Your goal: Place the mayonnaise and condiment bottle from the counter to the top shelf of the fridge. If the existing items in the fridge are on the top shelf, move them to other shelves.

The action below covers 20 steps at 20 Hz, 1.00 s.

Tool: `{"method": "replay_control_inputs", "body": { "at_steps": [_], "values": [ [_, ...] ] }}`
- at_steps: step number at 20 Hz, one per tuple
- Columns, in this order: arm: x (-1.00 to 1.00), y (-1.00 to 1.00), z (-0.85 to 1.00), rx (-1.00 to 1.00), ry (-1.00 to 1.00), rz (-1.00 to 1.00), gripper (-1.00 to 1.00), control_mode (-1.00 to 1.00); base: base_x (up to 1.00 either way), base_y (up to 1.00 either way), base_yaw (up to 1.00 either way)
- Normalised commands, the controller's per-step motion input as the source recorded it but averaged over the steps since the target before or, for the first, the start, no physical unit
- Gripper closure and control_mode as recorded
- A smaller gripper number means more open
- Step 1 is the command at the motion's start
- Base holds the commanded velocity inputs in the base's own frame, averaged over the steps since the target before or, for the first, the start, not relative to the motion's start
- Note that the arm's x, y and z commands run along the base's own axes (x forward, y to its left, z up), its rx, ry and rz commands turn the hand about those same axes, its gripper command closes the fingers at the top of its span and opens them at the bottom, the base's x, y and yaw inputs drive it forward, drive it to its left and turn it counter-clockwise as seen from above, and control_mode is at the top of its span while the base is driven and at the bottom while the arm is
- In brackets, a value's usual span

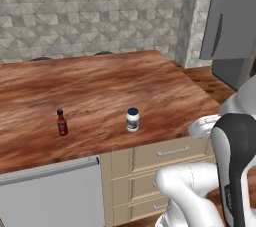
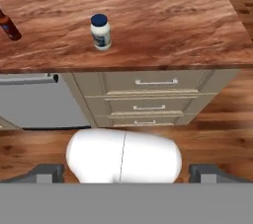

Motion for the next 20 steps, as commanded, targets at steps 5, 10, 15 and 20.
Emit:
{"method": "replay_control_inputs", "body": {
  "at_steps": [5,10,15,20],
  "values": [
    [0.12,-0.29,-0.01,0.00,0.00,0.08,-1.00,-1.00,0.00,0.00,0.00],
    [0.55,-0.85,-0.05,0.02,0.00,0.28,-1.00,-1.00,0.00,0.00,0.00],
    [0.97,-0.46,-0.22,0.00,0.03,0.30,-1.00,-1.00,0.00,0.00,0.00],
    [1.00,-0.01,-0.42,0.12,0.04,0.40,-1.00,-1.00,0.00,0.00,0.00]
  ]
}}
